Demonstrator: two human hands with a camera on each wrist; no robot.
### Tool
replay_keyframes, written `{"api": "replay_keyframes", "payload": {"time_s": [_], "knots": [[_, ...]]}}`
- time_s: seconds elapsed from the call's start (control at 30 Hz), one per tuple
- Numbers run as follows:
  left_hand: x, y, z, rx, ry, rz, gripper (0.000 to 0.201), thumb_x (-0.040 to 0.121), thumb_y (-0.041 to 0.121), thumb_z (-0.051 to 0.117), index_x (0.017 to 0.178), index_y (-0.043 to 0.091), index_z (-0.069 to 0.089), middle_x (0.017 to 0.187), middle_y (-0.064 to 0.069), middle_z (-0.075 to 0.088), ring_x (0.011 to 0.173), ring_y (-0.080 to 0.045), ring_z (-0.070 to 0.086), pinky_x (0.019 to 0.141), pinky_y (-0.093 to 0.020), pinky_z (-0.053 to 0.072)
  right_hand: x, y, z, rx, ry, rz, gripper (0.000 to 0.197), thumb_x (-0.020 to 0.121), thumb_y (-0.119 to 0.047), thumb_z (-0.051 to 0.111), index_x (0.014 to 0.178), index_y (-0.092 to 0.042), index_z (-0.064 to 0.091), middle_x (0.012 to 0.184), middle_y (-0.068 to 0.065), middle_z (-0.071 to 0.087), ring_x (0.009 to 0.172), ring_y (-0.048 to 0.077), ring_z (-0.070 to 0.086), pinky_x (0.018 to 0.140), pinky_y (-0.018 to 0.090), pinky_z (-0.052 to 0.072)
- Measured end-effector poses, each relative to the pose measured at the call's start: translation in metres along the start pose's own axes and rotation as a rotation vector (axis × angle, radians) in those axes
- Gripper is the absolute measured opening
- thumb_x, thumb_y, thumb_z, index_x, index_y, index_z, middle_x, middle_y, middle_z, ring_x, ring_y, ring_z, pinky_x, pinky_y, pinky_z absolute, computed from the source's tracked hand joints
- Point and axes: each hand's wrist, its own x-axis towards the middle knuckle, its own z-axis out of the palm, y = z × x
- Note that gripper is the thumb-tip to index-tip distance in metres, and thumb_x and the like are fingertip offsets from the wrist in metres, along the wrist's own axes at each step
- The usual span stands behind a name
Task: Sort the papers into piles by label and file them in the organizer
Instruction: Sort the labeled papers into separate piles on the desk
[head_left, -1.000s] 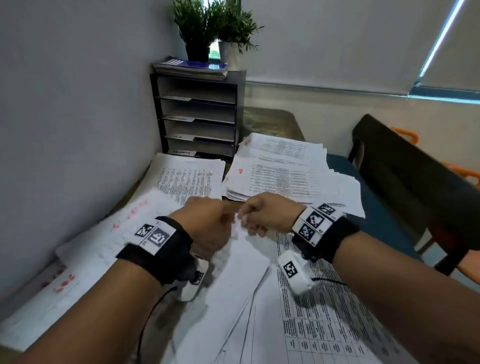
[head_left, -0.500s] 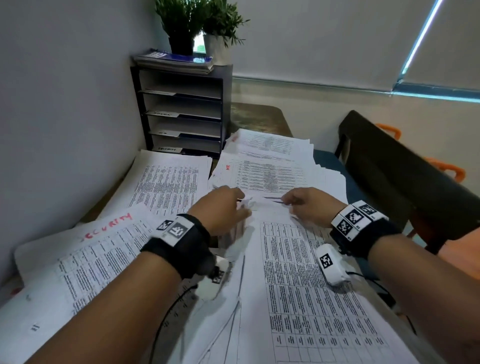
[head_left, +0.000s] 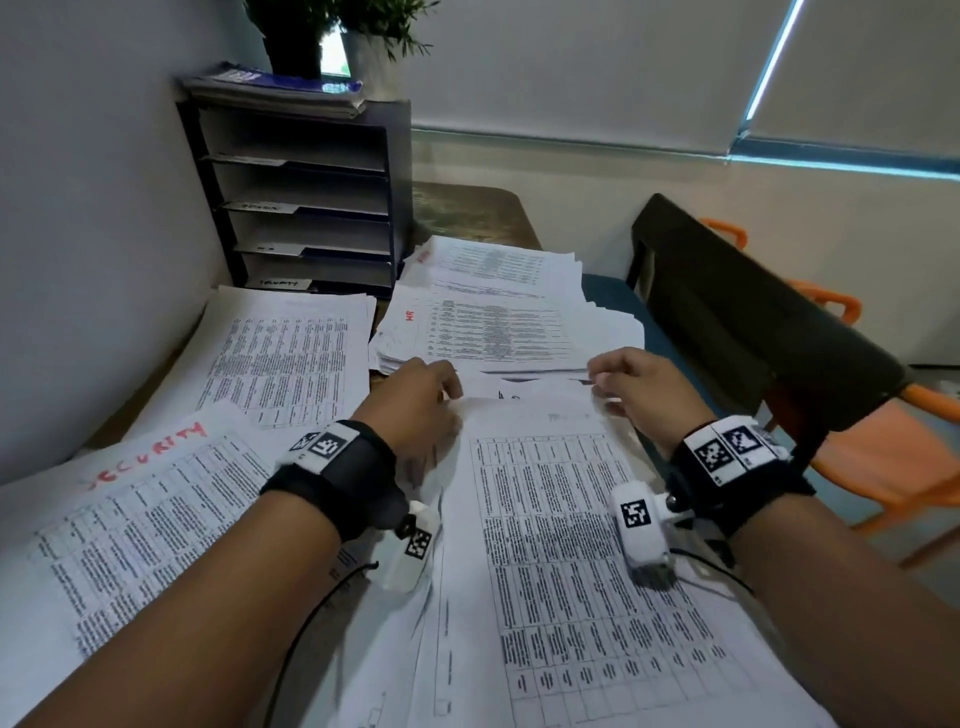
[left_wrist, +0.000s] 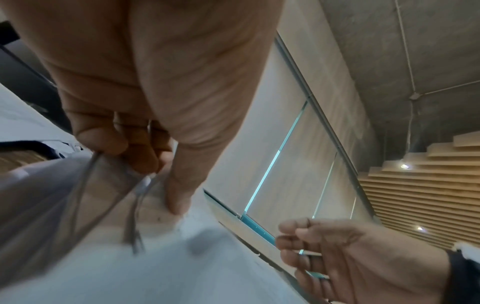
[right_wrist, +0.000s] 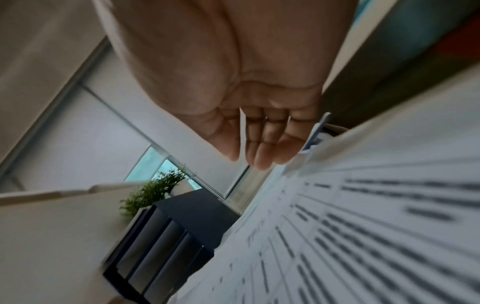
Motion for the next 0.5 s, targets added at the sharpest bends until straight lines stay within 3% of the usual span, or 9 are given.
{"api": "replay_keyframes", "payload": {"time_s": [0.07, 0.13, 0.3, 0.37, 0.43, 0.5], "knots": [[-0.002, 0.002, -0.001, -0.051, 0.040, 0.037, 0.012, 0.087, 0.015, 0.068, 0.088, 0.023, 0.059, 0.091, 0.005, 0.059, 0.085, -0.018, 0.056, 0.065, -0.028, 0.037, -0.007, 0.010, -0.005, 0.049, 0.001, 0.065, 0.014, 0.090, -0.005, 0.061, 0.096, -0.015, 0.068, 0.089, 0.007, 0.067, 0.079, 0.020, 0.059, 0.070, 0.031, 0.050], [-0.003, 0.004, -0.001, -0.126, 0.060, 0.059, 0.012, 0.088, 0.013, 0.068, 0.084, 0.021, 0.060, 0.087, 0.006, 0.063, 0.081, -0.016, 0.057, 0.062, -0.026, 0.039, -0.011, 0.018, -0.011, 0.074, 0.024, 0.093, 0.014, 0.085, -0.016, 0.067, 0.098, -0.021, 0.067, 0.095, 0.003, 0.068, 0.082, 0.018, 0.060, 0.078, 0.036, 0.051], [-0.009, 0.009, -0.005, -0.351, 0.058, 0.109, 0.011, 0.094, 0.020, 0.068, 0.091, 0.016, 0.058, 0.082, 0.002, 0.065, 0.069, -0.011, 0.054, 0.064, -0.029, 0.042, -0.028, 0.021, -0.025, 0.050, 0.021, 0.096, 0.040, 0.076, -0.034, 0.077, 0.111, -0.024, 0.061, 0.114, -0.003, 0.067, 0.107, 0.016, 0.066, 0.095, 0.037, 0.052], [-0.011, 0.013, -0.007, -0.451, 0.076, 0.112, 0.016, 0.094, 0.022, 0.068, 0.090, 0.016, 0.055, 0.075, -0.003, 0.060, 0.062, -0.012, 0.051, 0.060, -0.030, 0.042, -0.038, 0.019, -0.030, 0.107, -0.026, 0.105, 0.037, 0.081, -0.023, 0.077, 0.114, -0.018, 0.061, 0.111, -0.001, 0.072, 0.105, 0.021, 0.069, 0.093, 0.039, 0.054], [-0.012, 0.017, -0.006, -0.610, 0.107, 0.089, 0.018, 0.092, 0.020, 0.071, 0.091, 0.015, 0.054, 0.080, -0.015, 0.063, 0.068, -0.017, 0.057, 0.063, -0.033, 0.046, -0.048, 0.020, -0.034, 0.205, -0.064, 0.108, 0.037, 0.087, -0.005, 0.070, 0.122, -0.008, 0.057, 0.111, 0.007, 0.074, 0.101, 0.024, 0.072, 0.087, 0.041, 0.058], [-0.014, 0.019, -0.004, -0.801, 0.131, 0.035, 0.019, 0.090, 0.018, 0.074, 0.097, 0.015, 0.057, 0.089, -0.016, 0.068, 0.075, -0.020, 0.063, 0.068, -0.036, 0.049, -0.058, 0.019, -0.037, 0.270, -0.092, 0.119, 0.036, 0.089, 0.001, 0.066, 0.123, -0.003, 0.056, 0.111, 0.012, 0.074, 0.096, 0.023, 0.073, 0.076, 0.032, 0.060]]}}
